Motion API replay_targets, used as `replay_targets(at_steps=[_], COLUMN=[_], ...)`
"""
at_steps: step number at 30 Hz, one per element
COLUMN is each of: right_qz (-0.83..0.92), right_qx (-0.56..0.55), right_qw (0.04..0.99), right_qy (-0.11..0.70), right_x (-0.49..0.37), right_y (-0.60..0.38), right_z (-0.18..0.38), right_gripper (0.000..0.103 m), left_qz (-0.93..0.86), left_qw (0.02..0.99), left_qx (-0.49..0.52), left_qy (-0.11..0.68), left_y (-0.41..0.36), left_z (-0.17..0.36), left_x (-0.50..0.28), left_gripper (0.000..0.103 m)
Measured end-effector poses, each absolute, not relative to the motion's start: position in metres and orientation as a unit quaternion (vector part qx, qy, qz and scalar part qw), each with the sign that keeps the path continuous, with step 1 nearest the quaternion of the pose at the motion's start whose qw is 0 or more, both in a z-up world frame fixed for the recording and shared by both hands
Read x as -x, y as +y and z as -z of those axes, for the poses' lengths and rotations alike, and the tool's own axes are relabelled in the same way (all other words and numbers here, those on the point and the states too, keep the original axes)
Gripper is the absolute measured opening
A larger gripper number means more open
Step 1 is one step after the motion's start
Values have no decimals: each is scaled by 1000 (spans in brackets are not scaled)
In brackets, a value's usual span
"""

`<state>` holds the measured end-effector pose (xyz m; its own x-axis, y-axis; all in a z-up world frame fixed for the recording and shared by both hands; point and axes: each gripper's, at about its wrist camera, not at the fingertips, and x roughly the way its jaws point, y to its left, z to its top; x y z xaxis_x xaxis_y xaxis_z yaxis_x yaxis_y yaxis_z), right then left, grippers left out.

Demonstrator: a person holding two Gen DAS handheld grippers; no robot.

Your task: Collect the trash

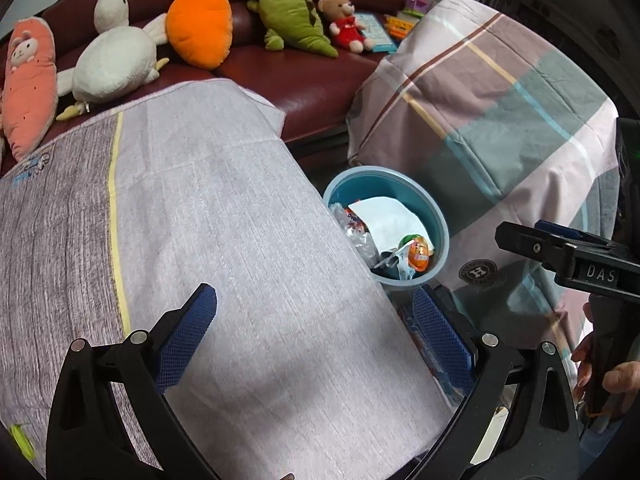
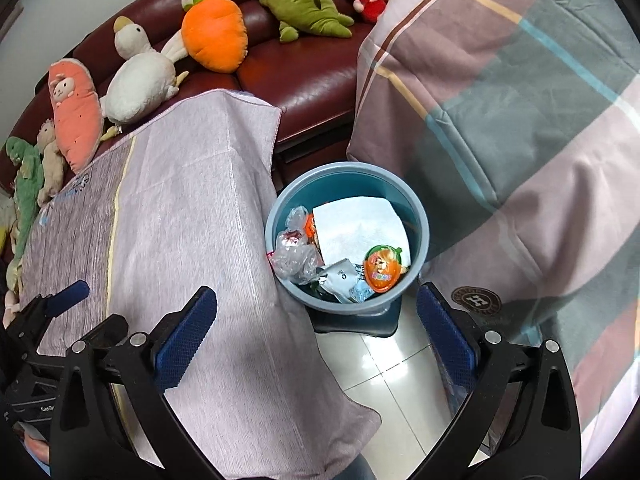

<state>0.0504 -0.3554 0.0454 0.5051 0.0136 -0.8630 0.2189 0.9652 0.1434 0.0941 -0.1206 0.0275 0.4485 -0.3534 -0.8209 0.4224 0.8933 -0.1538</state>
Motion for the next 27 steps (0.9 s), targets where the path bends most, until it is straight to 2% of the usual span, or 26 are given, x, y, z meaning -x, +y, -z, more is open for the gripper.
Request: replay_targets(at_steps=[12,27], right_qz=[80,82], right_qx=[-59,-71], right_qw=[872,867], right_qy=[480,486], right_x=[-11,-11], right_y=[-336,-336], right_z=[-57,-46], right_gripper=[96,96], left_qz=[213,194], left_qw=[858,856], left_qx=[-38,-40], left_qy=[465,478], left_y=[-115,-112], left_z=[-29,-13], left_x=[-72,-82], left_gripper=[99,99])
